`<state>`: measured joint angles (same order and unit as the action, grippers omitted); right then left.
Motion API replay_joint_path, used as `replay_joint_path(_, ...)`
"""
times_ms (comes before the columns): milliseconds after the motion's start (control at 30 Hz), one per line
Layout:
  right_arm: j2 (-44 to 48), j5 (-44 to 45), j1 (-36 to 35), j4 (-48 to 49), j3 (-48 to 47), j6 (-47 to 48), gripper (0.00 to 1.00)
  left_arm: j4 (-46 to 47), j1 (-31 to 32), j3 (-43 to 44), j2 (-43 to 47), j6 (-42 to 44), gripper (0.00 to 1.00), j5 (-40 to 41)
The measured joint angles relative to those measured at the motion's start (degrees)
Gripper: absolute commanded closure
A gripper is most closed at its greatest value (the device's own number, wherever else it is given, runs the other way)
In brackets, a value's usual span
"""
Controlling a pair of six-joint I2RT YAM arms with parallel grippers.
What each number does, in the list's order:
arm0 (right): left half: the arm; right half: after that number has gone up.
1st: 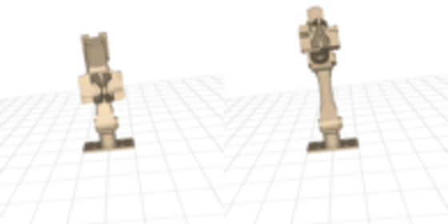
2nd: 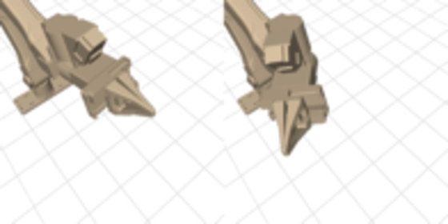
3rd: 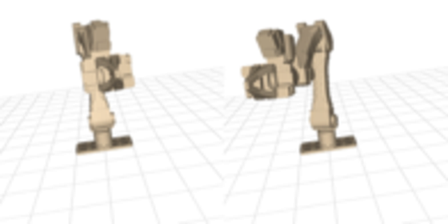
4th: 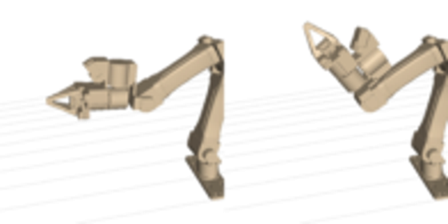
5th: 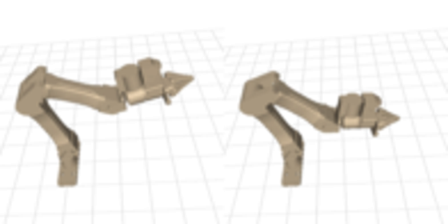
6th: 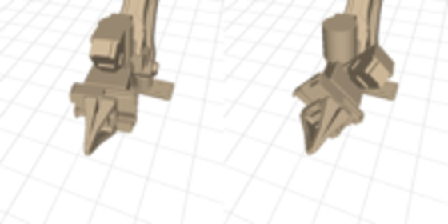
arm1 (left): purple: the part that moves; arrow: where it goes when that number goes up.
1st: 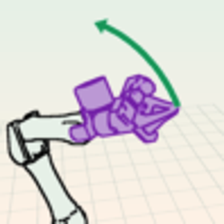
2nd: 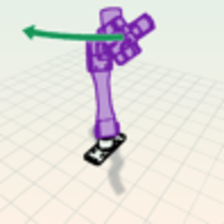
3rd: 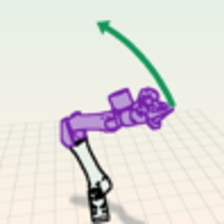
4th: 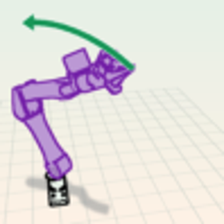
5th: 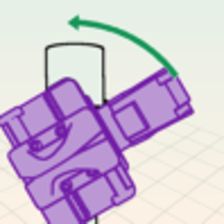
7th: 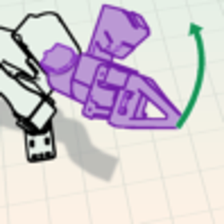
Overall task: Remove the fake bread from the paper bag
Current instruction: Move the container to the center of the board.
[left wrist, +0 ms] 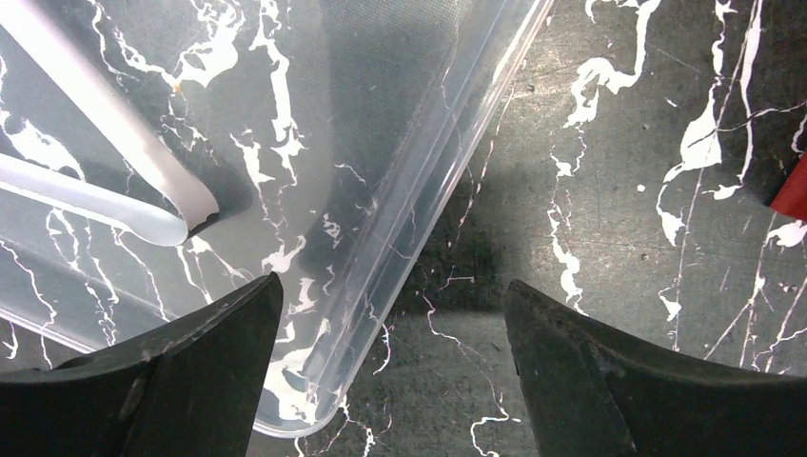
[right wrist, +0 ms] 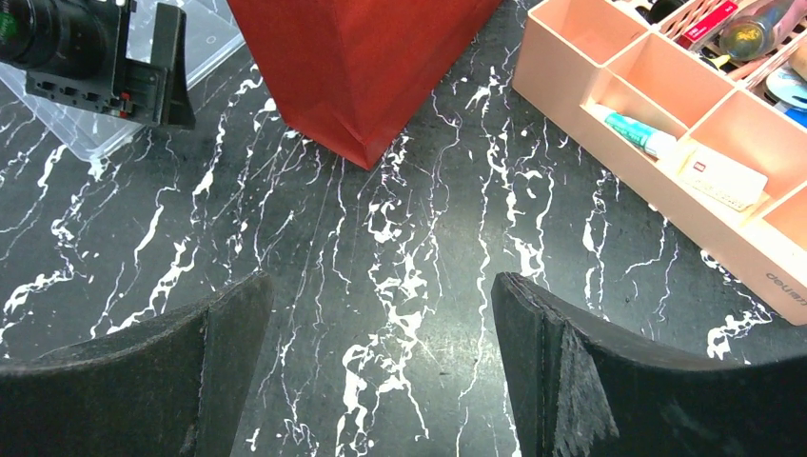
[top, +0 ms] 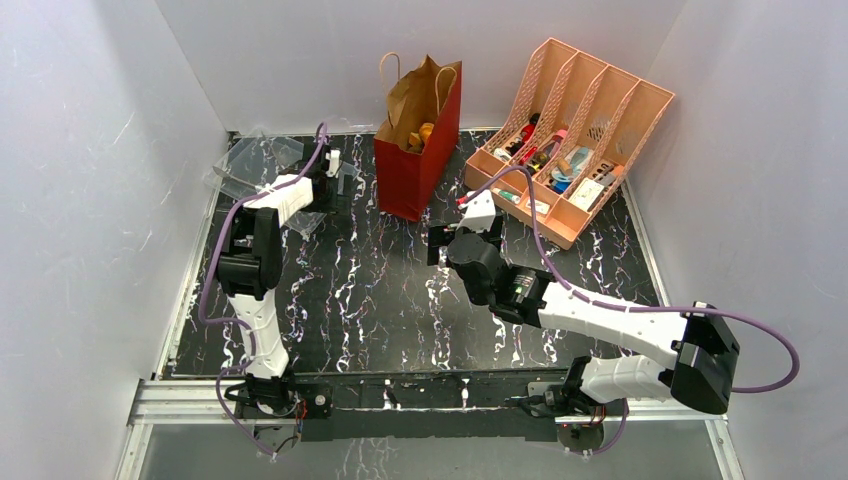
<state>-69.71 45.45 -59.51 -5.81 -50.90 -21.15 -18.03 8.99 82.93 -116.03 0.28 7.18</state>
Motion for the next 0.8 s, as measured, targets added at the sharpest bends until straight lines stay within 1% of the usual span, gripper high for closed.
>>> replay_joint_path(100, 0.01, 0.0, 0.0, -0.06, 0.2, -0.02, 0.16, 0.01, 0.01, -0.08, -0.02, 0.06, 0.23, 0.17)
replay_joint_path(200, 0.09, 0.0, 0.0, -0.01, 0.2, -0.05, 0.16, -0.03, 0.01, -0.35, -0.04, -0.17, 0.33, 0.42)
replay_joint_path(267, 0.07, 0.0, 0.0, 0.01, 0.2, -0.16, 0.16, -0.26, 0.01, -0.45, -0.1, -0.76, 0.42, 0.69)
replay_joint_path(400, 0.07, -0.15, 0.0, -0.03, 0.2, -0.49, 0.16, -0.64, 0.08, -0.44, -1.09, -2.59, 0.51, 1.77)
replay_joint_path(467, 0.15, -0.25, 0.0, -0.12, 0.2, -0.92, 0.16, -0.69, 0.29, -0.39, -1.32, -4.0, 0.6, 2.69)
replay_joint_path(600, 1.72, -0.28, 0.0, -0.51, 0.98, -1.76, 0.16, -1.28, 0.71, -0.34, -1.49, -7.01, 0.86, 4.68)
replay_joint_path(700, 3.83, -0.23, 0.0, -1.46, 1.73, -2.44, 0.16, -1.94, 1.48, -0.1, -1.64, -7.89, 1.0, 6.26)
replay_joint_path(800, 6.17, -0.15, 0.0, -3.03, 2.09, -3.21, 0.16, -3.09, 2.98, -0.04, -1.64, -9.25, 1.0, 8.49)
